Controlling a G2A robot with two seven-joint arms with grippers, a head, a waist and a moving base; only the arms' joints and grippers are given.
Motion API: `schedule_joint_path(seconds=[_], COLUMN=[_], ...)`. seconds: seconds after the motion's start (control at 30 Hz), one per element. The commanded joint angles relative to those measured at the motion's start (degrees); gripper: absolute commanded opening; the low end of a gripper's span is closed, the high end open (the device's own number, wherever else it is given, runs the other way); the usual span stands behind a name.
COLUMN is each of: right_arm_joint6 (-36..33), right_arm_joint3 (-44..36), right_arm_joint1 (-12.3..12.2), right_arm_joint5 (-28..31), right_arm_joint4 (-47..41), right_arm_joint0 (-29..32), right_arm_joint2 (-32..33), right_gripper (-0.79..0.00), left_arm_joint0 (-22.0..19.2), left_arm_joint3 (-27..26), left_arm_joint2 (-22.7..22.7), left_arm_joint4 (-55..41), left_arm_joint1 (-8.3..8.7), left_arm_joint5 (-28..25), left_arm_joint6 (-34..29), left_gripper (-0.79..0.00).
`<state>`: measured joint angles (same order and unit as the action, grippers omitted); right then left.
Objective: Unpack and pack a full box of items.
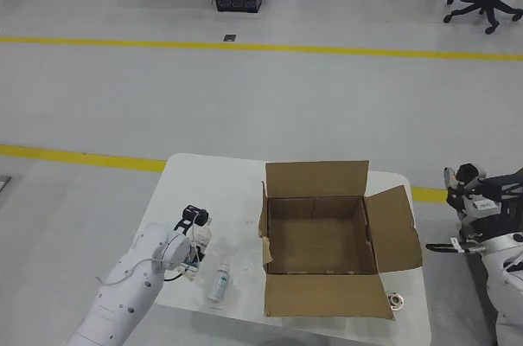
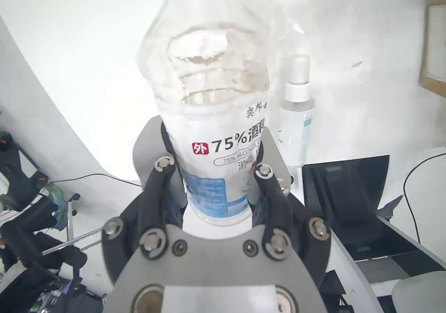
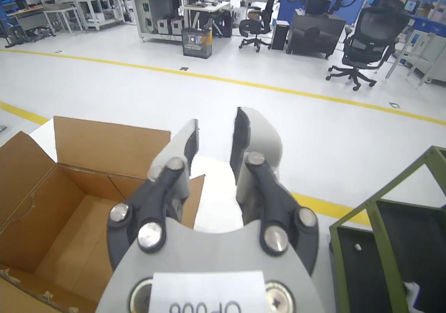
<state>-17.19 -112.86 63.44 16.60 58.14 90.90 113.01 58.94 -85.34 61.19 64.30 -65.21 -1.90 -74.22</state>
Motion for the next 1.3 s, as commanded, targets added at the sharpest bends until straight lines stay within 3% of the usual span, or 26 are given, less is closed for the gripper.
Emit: schedule_joint_path(seconds=[0.0,0.3,0.9,0.97,1.0,1.13,1.27], right_arm_joint6=[-1.9,-15.9,-24.8,-25.4,-25.5,-26.3,-27.2], right_arm_joint3=[1.1,8.1,15.0,15.7,15.9,16.6,17.0], right_arm_joint1=[-0.2,-0.7,-0.4,-0.5,-0.5,-0.5,-0.5], right_arm_joint5=[1.4,4.4,4.5,4.3,4.2,2.6,1.0], right_arm_joint4=[-0.5,-7.4,-27.0,-27.9,-28.5,-32.8,-37.8], right_arm_joint0=[0.3,2.9,1.2,0.8,0.7,0.7,1.0], right_arm_joint2=[1.0,2.5,-7.5,-8.3,-8.5,-8.8,-8.7], right_gripper=[0.000,0.000,-0.006,-0.203,-0.403,-0.557,-0.785], left_arm_joint0=[0.7,1.4,2.0,2.0,2.0,2.0,2.0], left_arm_joint3=[-3.3,-10.0,-11.7,-11.7,-11.7,-11.7,-11.7], left_arm_joint2=[0.8,2.2,2.0,2.0,2.0,2.0,2.0], left_arm_joint4=[-1.0,-5.0,-2.1,-2.1,-2.1,-2.1,-2.1], left_arm_joint1=[0.15,0.42,0.59,0.59,0.59,0.59,0.59], left_arm_joint5=[0.0,-1.4,-1.3,-1.3,-1.3,-1.3,-1.3], left_arm_joint6=[-1.3,-6.5,-5.7,-5.7,-5.7,-5.7,-5.7], left_gripper=[-0.785,-0.785,-0.785,-0.785,-0.785,-0.785,-0.785])
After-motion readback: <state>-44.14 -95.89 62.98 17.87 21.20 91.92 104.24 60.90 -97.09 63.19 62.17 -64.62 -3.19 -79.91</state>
